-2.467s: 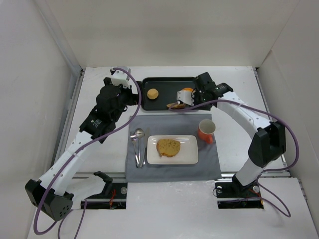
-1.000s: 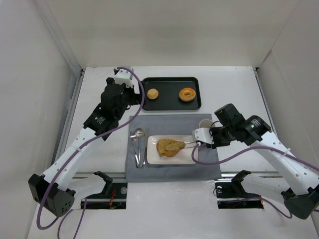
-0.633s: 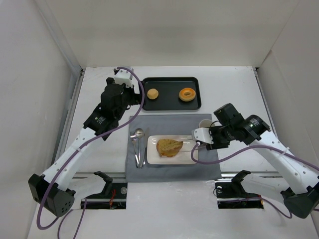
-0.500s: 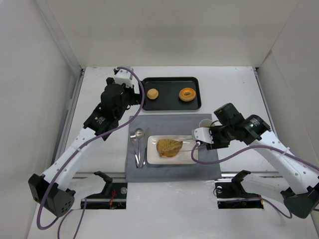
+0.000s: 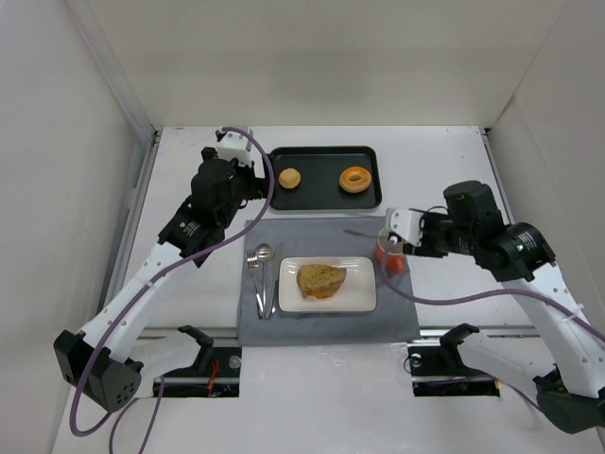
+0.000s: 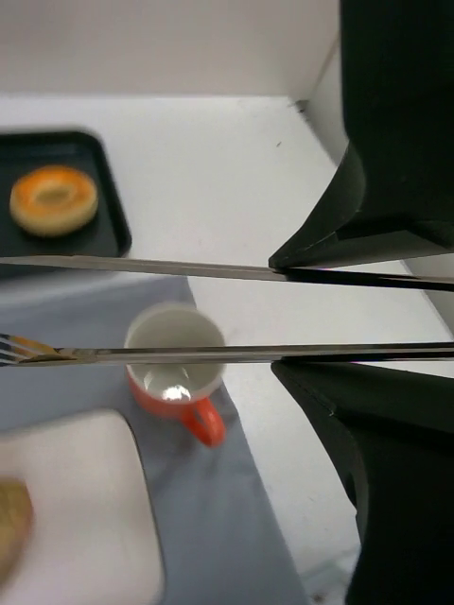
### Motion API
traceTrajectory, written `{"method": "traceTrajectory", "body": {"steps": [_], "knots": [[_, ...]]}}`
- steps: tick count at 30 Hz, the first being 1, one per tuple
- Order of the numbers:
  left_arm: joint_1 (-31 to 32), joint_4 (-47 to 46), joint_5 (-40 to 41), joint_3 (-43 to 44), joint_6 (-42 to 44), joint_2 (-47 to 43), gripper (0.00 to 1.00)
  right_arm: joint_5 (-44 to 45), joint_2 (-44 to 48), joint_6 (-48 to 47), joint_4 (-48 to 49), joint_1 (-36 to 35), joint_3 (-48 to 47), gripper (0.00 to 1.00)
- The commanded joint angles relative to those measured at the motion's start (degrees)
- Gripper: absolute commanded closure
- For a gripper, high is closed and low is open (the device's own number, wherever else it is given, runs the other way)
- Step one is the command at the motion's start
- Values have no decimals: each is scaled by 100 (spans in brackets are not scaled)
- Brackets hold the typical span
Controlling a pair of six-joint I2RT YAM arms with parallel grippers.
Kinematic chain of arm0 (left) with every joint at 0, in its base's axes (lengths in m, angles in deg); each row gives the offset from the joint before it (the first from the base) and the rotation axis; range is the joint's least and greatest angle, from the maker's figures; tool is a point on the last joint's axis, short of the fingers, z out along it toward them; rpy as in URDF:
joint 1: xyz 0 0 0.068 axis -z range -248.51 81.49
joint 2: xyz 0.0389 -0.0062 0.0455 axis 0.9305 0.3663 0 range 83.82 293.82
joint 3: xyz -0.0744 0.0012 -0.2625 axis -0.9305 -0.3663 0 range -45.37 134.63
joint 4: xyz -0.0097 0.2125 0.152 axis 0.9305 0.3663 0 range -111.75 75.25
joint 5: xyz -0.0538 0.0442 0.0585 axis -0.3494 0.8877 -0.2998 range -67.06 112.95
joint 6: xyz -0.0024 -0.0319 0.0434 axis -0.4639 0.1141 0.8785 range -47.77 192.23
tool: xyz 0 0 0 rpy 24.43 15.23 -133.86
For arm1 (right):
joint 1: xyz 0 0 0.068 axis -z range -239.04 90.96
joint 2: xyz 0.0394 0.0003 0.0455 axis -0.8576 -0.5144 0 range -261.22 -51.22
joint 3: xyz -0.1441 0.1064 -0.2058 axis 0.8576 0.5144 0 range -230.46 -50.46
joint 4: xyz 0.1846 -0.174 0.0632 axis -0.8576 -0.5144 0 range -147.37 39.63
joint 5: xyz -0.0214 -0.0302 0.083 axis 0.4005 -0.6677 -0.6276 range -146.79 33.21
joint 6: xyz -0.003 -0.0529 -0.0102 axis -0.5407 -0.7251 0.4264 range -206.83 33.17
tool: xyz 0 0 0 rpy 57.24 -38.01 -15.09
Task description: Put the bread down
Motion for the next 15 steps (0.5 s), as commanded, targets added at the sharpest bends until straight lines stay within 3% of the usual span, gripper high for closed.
{"method": "traceTrajectory", "body": {"steps": [1,7,15], "knots": [[0,-308,60,30,53,-43,3,459,179,1064,1734,356,68,54],[0,-308,-45,30,53,-43,3,1770,31,2928,4484,874,1168,54],[0,-308,-98,30,53,19,3,1527,-1419,4081,5210,2841,1397,54]]}}
